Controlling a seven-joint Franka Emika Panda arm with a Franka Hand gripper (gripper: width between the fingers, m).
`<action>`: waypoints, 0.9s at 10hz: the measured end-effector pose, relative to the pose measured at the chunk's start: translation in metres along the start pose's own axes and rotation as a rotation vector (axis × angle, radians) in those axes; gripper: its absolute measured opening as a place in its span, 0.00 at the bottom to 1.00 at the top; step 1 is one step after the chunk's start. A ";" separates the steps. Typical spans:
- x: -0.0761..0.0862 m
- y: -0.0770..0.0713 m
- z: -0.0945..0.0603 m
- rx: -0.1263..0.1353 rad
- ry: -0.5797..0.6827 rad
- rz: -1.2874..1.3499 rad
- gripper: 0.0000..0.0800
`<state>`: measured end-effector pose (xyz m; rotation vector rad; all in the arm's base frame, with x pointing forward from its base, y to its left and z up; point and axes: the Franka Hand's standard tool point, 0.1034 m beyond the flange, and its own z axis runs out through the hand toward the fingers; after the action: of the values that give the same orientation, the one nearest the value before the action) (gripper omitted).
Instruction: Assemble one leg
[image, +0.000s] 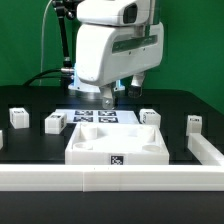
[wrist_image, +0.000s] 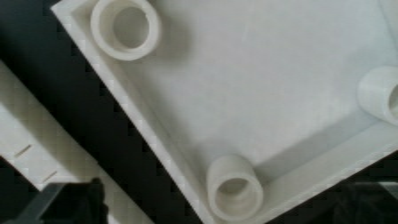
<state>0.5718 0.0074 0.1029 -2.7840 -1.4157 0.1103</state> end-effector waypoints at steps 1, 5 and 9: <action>0.000 0.000 0.000 0.001 -0.001 0.000 0.81; 0.000 0.000 0.000 0.001 -0.001 0.000 0.81; -0.010 -0.019 0.019 -0.017 0.017 -0.210 0.81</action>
Offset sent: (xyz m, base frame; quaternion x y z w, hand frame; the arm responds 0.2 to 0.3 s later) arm 0.0000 0.0000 0.0000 0.0000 0.0000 0.0000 1.0000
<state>0.5493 0.0100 0.0850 -2.6214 -1.7002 0.0719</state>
